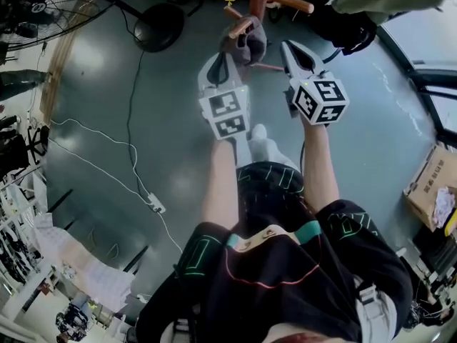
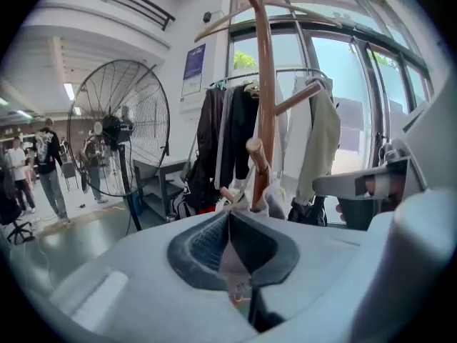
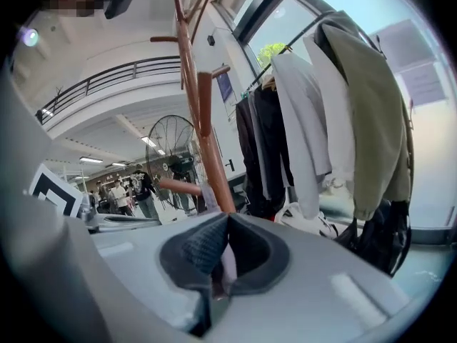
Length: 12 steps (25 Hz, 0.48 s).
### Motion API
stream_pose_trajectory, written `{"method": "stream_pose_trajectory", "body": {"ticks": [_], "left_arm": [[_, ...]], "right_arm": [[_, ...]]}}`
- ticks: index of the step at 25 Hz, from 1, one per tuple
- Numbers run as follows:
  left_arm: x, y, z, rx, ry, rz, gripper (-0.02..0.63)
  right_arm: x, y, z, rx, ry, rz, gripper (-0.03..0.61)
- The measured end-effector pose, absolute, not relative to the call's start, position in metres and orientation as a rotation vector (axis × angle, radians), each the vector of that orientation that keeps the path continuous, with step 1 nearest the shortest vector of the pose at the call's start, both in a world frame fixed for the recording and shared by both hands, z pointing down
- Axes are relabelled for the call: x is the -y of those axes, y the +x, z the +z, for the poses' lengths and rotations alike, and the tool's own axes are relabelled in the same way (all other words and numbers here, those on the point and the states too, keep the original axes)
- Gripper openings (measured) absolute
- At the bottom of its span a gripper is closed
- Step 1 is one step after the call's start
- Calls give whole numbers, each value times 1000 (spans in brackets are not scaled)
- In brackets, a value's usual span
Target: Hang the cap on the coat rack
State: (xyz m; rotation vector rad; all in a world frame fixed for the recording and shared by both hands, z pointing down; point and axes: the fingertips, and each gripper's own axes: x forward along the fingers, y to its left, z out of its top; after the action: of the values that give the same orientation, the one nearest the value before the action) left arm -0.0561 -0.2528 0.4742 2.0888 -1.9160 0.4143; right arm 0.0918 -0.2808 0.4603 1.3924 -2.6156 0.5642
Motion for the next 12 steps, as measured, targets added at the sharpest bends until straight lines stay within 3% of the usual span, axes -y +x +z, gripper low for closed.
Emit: {"method": "stream_pose_trajectory", "body": {"ticks": [12], "left_arm": [[250,-75,335,2143,2239,141,11]], "right_arm": [[280,106,332,2767,1458,168,3]]}}
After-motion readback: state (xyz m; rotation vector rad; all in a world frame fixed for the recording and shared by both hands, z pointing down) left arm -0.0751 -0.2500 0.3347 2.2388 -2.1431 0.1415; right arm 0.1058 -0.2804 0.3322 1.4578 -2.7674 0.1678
